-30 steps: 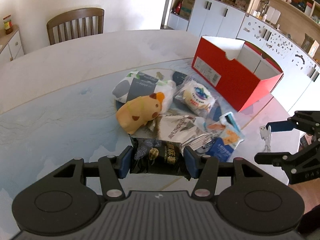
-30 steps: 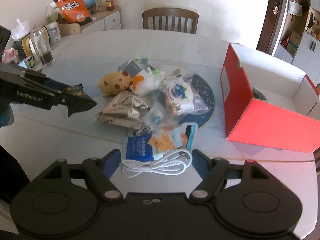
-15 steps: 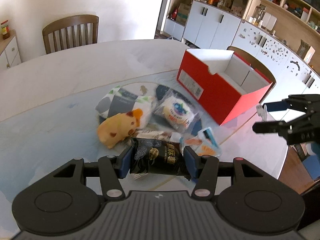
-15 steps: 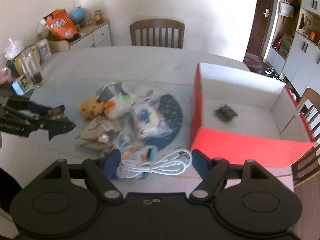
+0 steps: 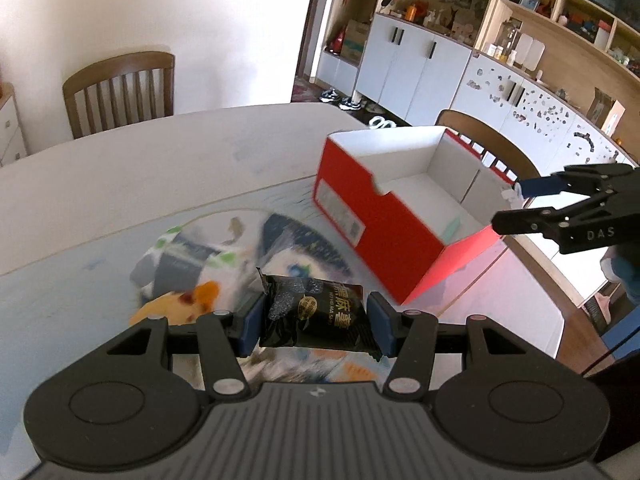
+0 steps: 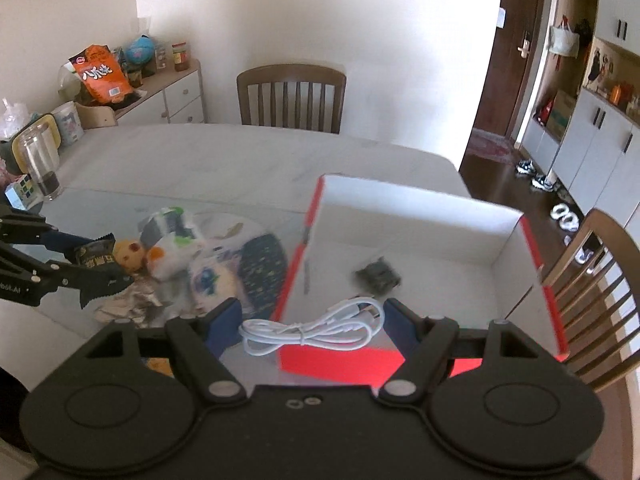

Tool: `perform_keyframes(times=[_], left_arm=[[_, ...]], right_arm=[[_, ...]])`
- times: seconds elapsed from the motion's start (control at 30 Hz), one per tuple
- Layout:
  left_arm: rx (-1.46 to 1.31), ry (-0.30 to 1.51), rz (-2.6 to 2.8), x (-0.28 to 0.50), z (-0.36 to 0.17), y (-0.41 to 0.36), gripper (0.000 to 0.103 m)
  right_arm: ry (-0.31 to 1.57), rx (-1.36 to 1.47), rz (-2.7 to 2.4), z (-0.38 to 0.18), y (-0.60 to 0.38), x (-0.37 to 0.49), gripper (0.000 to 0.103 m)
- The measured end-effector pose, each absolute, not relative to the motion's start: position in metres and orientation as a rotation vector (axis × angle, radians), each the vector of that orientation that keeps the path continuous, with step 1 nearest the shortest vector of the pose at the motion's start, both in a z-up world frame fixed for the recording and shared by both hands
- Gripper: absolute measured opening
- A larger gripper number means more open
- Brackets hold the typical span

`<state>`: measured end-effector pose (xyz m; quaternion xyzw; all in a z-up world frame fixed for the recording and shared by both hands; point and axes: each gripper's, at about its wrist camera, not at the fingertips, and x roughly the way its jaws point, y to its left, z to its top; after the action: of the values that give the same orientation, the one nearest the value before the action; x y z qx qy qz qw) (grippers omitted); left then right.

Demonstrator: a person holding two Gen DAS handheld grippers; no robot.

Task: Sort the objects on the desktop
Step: 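Carry the white cable with the right tool while the left tool carries the black packet to the box, then release the cable with the right tool while the left tool releases the black packet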

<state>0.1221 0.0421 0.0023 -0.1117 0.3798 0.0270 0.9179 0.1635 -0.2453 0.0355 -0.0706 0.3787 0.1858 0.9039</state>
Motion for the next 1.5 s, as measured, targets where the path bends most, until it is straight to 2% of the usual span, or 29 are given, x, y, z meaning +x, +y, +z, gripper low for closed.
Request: perform_keyframes(times=[0.73,1.13,1.5], left_arm=[[-0.151,0.764,-0.025,0.246,0.013,-0.039,0.054],[-0.092,0.844,-0.063,0.301,-0.010,-0.067,0.054],[-0.036,0.960,-0.102,0.348,-0.039,-0.085,0.054]], right_arm=[[0.816,-0.185,0.383,0.006,-0.320,0.236,0.077],[0.860,-0.242,0.396,-0.017,-0.332,0.270,0.077],[0.974,-0.266,0.438,-0.041,-0.335,0.298,0.077]])
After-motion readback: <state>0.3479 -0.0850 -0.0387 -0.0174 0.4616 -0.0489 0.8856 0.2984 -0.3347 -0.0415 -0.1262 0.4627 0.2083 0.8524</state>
